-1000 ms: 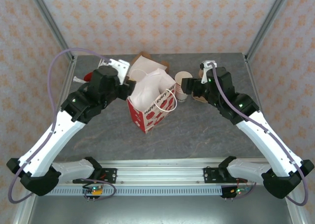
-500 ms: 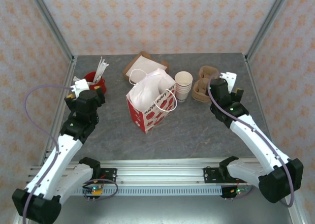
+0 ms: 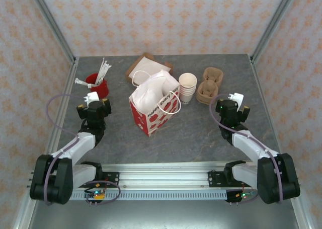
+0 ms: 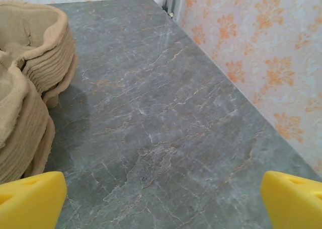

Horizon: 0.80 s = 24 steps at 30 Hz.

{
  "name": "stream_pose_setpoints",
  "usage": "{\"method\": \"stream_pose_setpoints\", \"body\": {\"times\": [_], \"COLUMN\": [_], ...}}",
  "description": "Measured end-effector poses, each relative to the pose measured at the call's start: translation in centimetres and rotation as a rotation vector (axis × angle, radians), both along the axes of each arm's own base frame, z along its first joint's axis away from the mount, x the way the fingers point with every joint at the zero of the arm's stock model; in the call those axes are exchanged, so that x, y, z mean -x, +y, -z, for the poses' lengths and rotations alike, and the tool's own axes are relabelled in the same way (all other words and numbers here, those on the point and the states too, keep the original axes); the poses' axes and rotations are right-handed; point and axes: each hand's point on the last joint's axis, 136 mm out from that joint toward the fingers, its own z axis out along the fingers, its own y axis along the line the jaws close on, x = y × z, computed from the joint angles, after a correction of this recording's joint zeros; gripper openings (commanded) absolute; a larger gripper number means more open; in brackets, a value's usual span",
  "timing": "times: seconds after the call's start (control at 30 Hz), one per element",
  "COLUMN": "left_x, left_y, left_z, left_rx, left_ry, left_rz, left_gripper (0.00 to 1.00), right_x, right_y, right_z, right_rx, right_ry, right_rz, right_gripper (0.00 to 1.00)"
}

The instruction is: Pack the takeout coffee

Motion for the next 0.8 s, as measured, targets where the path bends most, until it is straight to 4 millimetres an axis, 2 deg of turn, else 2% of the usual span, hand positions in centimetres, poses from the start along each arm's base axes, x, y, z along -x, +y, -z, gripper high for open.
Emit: {"method": "stream_pose_setpoints", "body": {"times": [0.27, 0.4, 0.5, 0.67, 0.8], "left_x": [-3.0, -3.8, -4.0, -4.3, -4.4], "left_y": [-1.7, -2.6, -3.0, -3.1, -3.2], "left_z": [4.1, 6.1, 6.1, 5.6, 5.6], "left_rx": [0.064, 0.079, 0.087, 0.082, 0.083], "left_ry": [0.030, 0.064, 0.061, 0.041, 0.040], "left_rz": [0.117, 0.175, 0.198, 0.207, 0.210], "left_gripper": [1.00, 1.00, 1.00, 1.00, 1.00], "right_x": [-1.0, -2.0, -3.0, -4.1, -5.3], "right_y": [-1.2, -0.7, -0.1, 0.4, 0.5], "right_z": [2.0, 2.4, 3.0, 6.7, 5.6], "right_rx": [-0.091, -0.125, -0.149, -0.175, -0.177], "right_ry": [-0.068, -0.096, -0.111, -0.023, -0.049], "right_rz": [-0.048, -0.091, -0.124, -0.146, -0.147], "right_gripper": [0.99, 0.99, 0.99, 0.99, 0.99]}}
